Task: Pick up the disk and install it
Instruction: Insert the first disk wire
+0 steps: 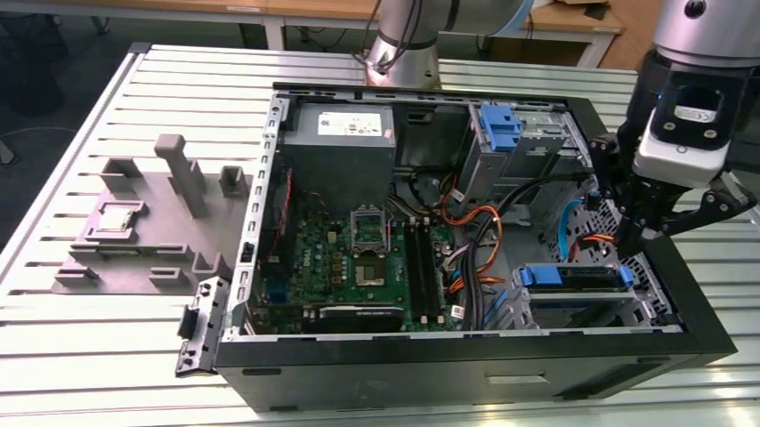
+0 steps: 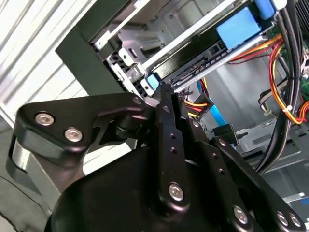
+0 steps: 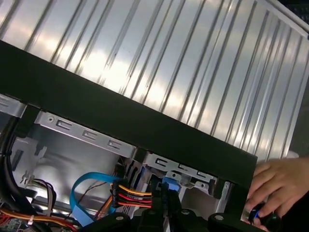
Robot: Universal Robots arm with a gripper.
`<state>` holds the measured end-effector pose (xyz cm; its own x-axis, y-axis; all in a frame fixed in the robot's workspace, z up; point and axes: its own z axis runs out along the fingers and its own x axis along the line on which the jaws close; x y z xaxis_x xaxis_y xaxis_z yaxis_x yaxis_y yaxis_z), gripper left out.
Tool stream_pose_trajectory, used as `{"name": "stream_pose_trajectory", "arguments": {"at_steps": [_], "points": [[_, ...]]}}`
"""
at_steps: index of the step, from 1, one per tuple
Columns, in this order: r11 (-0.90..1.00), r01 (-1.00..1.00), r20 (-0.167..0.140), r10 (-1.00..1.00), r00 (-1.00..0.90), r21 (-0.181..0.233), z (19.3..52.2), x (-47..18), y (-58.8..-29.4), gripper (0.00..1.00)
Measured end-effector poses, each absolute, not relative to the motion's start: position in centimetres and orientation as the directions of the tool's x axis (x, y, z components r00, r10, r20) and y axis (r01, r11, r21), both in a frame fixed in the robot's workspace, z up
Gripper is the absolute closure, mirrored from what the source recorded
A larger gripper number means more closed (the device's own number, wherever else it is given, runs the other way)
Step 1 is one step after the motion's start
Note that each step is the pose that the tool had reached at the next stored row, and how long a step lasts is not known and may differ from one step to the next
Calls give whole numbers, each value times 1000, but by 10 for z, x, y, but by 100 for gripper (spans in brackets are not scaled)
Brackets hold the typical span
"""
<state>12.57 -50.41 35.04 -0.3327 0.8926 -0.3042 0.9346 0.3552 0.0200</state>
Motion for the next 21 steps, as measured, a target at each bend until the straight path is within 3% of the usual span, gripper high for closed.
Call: {"name": "stream_pose_trajectory", "arguments": {"at_steps": [15, 21], "points": [[133, 991, -301, 946, -121, 20, 348, 126, -504, 83], [109, 994, -266, 959, -98, 25, 346, 126, -505, 83]]}}
